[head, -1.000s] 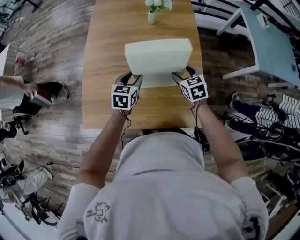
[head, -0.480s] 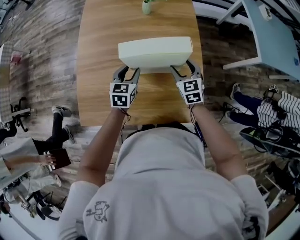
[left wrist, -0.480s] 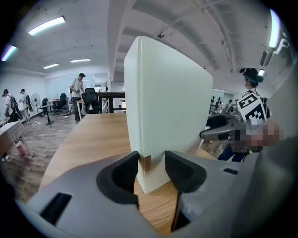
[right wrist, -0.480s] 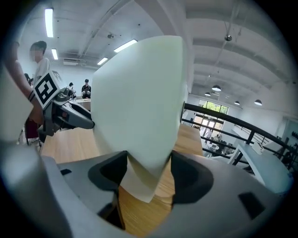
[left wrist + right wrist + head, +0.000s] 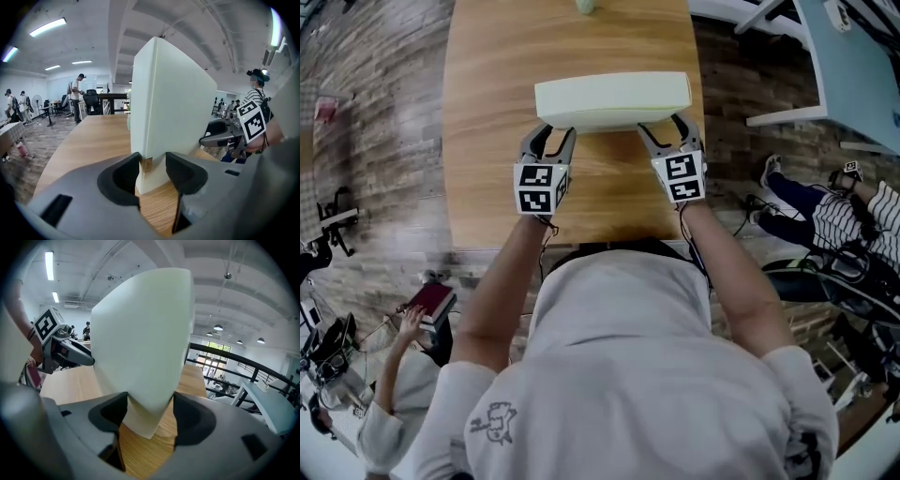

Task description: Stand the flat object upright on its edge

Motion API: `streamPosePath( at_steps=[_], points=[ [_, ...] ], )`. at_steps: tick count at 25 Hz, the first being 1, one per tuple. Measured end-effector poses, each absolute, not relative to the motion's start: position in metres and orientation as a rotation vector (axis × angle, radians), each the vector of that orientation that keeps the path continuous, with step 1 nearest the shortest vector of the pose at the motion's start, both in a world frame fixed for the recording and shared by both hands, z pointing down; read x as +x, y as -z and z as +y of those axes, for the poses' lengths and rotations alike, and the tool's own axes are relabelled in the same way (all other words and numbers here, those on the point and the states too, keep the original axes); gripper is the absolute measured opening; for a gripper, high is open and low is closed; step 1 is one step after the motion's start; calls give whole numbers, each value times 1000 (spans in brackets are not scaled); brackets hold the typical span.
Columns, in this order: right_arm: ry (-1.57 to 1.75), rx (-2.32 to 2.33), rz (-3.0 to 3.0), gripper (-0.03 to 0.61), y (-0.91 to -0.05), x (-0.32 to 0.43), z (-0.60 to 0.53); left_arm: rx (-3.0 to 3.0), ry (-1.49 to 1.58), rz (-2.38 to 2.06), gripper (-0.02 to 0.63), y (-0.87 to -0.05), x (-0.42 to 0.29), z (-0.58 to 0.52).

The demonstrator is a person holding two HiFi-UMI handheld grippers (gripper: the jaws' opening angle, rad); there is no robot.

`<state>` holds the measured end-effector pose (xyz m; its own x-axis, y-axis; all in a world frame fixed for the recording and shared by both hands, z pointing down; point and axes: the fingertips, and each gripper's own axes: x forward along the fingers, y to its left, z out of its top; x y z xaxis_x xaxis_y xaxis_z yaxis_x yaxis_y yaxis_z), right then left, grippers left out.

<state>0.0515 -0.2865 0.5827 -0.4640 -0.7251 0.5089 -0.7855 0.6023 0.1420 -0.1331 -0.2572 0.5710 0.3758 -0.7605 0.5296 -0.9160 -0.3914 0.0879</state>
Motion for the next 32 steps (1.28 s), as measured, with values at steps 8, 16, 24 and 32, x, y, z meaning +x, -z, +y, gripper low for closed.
streamPosePath(
  at_steps=[8,16,24,32],
  points=[
    [-161,1192,-2308,324,-583,49,-291,2287,-562,-1456,183,-571,-135,-263],
    [-243,1213,-2308,330,-585,55,-287,2288,-587,-1441,186,-571,-135,-260],
    [-269,1242,-2327,325,-576,69,-265,2288,-578,-1424,186,-568,-133,-237],
    [-261,1224,-2416,299,-520,58,-230,2366,-518,-1466,184,-521,-149,-213]
  ],
)
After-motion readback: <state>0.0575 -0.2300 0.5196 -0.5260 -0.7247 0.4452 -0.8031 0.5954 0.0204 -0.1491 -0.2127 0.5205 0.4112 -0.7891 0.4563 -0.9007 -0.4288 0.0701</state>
